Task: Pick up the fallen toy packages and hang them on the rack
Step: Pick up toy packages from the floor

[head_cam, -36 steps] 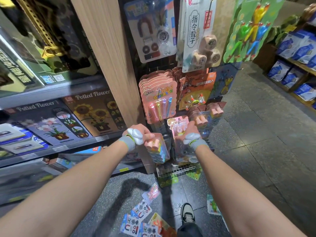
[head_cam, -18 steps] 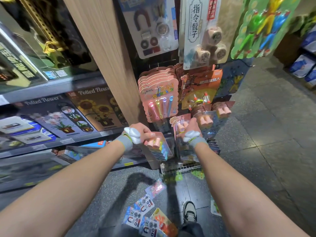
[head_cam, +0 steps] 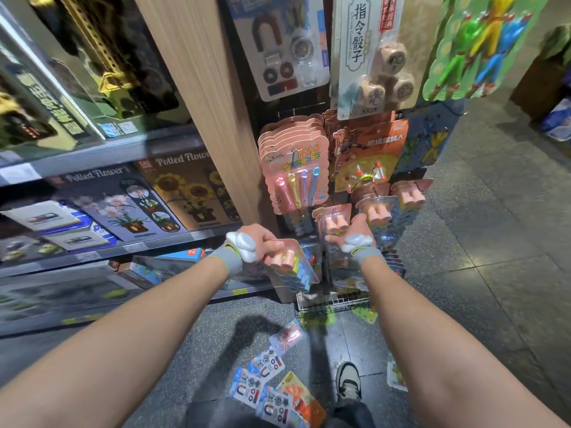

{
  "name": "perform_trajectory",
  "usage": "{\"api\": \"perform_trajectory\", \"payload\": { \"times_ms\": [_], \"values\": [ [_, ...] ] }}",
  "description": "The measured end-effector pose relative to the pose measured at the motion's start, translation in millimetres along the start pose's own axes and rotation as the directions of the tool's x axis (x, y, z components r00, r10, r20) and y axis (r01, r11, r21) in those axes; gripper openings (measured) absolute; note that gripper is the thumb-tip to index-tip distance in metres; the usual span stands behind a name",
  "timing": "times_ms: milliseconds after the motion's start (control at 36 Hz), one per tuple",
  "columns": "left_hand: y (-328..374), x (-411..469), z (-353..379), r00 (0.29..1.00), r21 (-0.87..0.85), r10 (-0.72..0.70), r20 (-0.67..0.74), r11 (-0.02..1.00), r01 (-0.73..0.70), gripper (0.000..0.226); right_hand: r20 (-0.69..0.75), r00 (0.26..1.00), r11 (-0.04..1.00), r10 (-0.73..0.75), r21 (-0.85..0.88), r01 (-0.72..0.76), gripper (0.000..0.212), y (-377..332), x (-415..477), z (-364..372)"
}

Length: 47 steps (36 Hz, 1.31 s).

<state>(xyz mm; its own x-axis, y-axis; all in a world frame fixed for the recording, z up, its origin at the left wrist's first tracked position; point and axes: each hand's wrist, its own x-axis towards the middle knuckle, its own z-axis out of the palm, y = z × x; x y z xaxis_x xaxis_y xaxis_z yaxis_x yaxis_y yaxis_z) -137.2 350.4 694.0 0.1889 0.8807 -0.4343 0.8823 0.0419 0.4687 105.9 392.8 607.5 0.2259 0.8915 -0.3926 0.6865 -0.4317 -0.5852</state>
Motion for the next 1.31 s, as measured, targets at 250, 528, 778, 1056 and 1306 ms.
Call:
{"api": "perform_trajectory", "payload": {
  "times_ms": [250, 528, 778, 1056, 1306],
  "values": [
    [4.1, -15.3, 6.3, 1.0, -0.136, -0.013, 0.004, 0.991, 0.013, 0.041, 0.01, 0.997, 0.983, 0.072, -0.169, -0.07, 0.077, -2.9, -33.2, -10.0],
    [10.9, -19.4, 3.4, 0.999, -0.107, 0.023, 0.03, 0.994, -0.02, 0.041, 0.224, 0.959, 0.984, -0.175, 0.07, 0.163, 0.03, -20.7, -83.7, 0.1],
    [18.8, -22.7, 4.2, 0.997, -0.101, 0.08, 0.021, 0.992, -0.078, 0.035, 0.171, 0.943, 0.933, -0.285, 0.275, 0.233, 0.027, -25.8, -127.0, 12.8],
    [20.3, -19.8, 5.1, 0.99, -0.217, 0.12, -0.072, 0.967, -0.133, 0.028, 0.134, 0.947, 0.929, -0.294, 0.273, 0.25, 0.058, -37.0, -132.5, 8.9],
    [8.3, -7.4, -3.1, 0.988, -0.102, 0.043, -0.151, 0.993, -0.058, 0.033, 0.15, 0.942, 0.946, -0.299, 0.173, 0.273, 0.069, -45.1, -117.1, 5.3]
  ]
}}
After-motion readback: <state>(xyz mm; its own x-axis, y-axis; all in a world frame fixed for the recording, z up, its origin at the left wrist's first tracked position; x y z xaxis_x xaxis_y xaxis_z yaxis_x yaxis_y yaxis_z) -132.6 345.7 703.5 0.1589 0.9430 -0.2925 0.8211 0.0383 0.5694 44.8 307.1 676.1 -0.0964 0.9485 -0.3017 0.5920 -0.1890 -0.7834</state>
